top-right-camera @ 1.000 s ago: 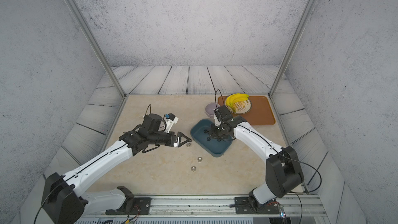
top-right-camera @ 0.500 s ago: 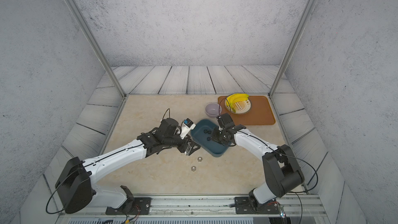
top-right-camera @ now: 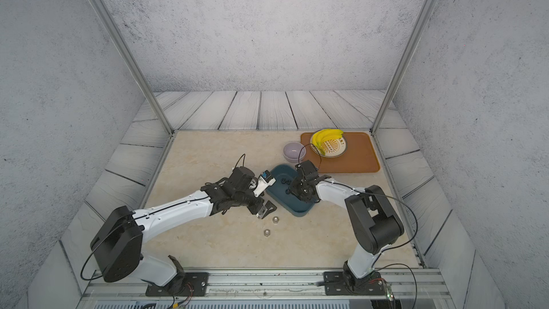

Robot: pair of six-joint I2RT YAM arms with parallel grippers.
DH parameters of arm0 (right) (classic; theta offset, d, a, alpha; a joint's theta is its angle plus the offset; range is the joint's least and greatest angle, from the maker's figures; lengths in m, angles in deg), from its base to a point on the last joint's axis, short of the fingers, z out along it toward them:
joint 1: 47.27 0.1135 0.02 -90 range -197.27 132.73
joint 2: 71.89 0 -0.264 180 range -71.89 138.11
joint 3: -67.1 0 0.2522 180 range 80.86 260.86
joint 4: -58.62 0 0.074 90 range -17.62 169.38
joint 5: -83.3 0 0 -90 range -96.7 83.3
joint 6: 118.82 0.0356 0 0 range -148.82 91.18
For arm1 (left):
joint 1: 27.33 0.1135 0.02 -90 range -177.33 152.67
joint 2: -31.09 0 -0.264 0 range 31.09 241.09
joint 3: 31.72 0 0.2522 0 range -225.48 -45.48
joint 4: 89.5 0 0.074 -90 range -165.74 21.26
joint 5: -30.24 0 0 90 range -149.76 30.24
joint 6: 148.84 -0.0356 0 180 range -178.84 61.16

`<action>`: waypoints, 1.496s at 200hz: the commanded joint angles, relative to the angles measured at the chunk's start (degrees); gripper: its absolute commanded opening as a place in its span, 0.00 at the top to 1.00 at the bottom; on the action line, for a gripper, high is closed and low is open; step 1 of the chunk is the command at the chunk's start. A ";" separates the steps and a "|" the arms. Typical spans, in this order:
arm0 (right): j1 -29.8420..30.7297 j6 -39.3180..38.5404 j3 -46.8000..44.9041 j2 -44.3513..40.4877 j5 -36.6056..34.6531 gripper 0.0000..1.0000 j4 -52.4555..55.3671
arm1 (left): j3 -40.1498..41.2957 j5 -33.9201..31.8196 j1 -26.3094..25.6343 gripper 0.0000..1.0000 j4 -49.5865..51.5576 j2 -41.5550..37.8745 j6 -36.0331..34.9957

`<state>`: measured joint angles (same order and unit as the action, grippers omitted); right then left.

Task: Put the nuts on the desktop into the storage box
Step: Place the nut in the storage box, then pick up the nut from the center of the board.

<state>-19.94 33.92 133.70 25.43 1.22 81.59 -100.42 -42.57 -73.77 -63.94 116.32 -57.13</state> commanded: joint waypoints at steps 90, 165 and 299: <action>-0.14 1.85 -0.03 4.89 -3.79 0.82 -2.55 | -1.93 -1.05 -0.83 0.02 1.70 0.99 -0.49; -0.18 -0.50 0.06 0.42 -6.28 0.62 1.86 | -2.56 -1.54 -1.24 0.02 2.75 1.32 -0.38; -0.08 -5.25 2.06 -5.49 -6.03 0.65 8.03 | -3.20 -1.63 -1.63 0.02 4.13 0.37 0.61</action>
<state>-19.96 30.79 134.68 19.44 -4.53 87.56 -102.56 -43.97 -75.08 -60.47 117.39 -56.98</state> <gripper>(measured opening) 0.349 0.984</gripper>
